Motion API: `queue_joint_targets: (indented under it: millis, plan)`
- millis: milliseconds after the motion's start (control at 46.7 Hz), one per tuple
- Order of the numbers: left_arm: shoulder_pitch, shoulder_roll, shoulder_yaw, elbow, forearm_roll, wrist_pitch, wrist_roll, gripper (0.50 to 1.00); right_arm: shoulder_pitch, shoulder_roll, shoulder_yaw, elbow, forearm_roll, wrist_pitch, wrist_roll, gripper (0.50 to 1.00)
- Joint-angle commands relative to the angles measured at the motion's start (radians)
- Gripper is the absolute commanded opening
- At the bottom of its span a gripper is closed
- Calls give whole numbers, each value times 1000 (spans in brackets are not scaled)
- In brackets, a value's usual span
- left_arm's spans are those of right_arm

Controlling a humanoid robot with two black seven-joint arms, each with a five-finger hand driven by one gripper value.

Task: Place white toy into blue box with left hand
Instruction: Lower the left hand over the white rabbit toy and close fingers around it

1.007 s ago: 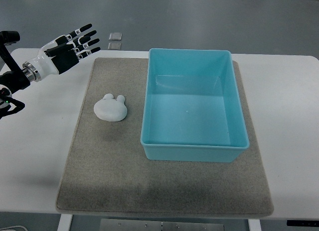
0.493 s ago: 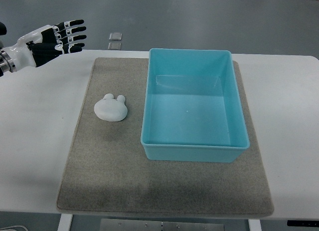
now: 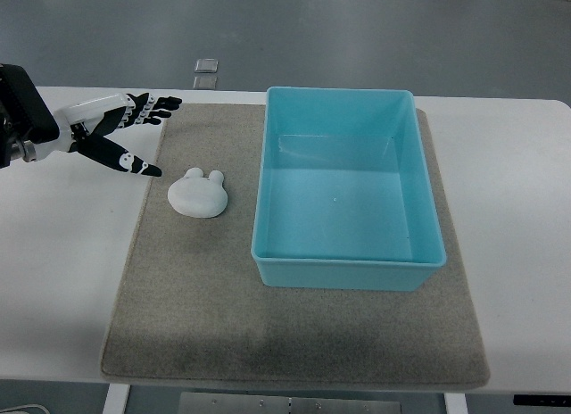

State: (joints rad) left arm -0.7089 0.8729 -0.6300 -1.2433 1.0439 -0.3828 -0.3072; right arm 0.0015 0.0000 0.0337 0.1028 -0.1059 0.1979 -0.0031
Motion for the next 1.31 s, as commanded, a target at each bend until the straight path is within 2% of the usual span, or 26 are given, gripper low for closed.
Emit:
queue_joint_targets:
  millis: [0,129,343,600,621,729,1286]
  plan:
    - [5,-3,1,-22,44,15,0,977,0,0,0,0,0,0,0,936]
    - [3,-14,3,-38,102,33,-1,958,0,0,0,0,0,0,0,936]
    - [-4,-54,32,-39,255,93,-16,958,0,0,0,0,0,0,0,936]
    - [-20,-103,56,-28,381,102,-13,954,0,0,0,0,0,0,0,936]
    - [-20,-103,56,-28,390,104,-13,937,0,0,0,0,0,0,0,936]
    - [-24,-121,59,-25,413,116,-12,917,0,0,0,0,0,0,0,936]
    - [-38,-152,85,21,473,116,-6,915,0,0,0,0,0,0,0,936]
